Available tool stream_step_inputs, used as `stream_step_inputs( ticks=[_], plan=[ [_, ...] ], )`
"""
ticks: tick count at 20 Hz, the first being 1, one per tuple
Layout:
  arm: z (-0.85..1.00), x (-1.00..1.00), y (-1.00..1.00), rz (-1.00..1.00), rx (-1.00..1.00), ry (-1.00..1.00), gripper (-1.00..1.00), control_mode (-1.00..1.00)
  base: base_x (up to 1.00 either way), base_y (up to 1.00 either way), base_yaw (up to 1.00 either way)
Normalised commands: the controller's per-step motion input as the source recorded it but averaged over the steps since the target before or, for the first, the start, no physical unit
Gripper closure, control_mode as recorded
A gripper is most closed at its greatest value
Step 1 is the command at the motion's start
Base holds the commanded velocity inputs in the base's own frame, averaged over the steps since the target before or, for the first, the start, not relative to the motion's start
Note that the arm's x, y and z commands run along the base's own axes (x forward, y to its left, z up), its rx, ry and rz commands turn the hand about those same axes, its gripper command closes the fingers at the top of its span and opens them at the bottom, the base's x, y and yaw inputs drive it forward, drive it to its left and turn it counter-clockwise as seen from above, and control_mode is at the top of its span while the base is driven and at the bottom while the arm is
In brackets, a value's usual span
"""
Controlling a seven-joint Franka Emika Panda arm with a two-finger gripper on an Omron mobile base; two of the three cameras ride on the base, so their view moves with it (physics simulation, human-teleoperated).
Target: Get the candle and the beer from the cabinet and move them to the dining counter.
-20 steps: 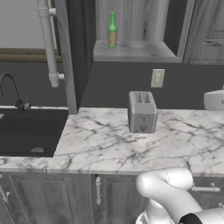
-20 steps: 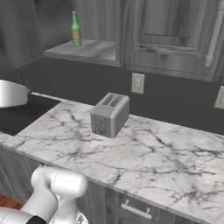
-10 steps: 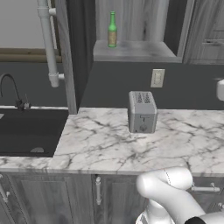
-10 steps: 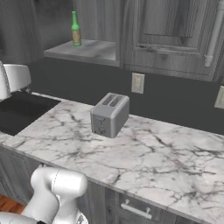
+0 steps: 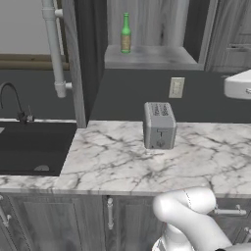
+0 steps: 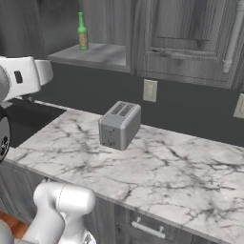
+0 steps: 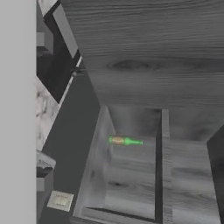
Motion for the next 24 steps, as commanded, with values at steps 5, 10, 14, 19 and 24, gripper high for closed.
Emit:
stream_step_inputs(
  ticks=[5, 10, 14, 19, 24],
  plan=[
    [0.0, 0.39, 0.0, 0.04, 0.01, -0.04, -1.0, -1.0, 0.0, 0.0, 0.0],
    [0.0, 0.29, 0.0, 0.04, 0.01, -0.05, -1.0, -1.0, 0.0, 0.0, 0.0],
    [0.0, 0.36, 0.01, 0.01, 0.02, -0.03, -1.0, -1.0, 0.0, 0.0, 0.0],
    [0.03, 0.36, 0.01, 0.0, 0.03, -0.01, -1.0, -1.0, 0.0, 0.0, 0.0],
    [0.08, 0.35, 0.0, 0.0, 0.03, 0.0, -1.0, -1.0, 0.0, 0.0, 0.0]
  ],
)
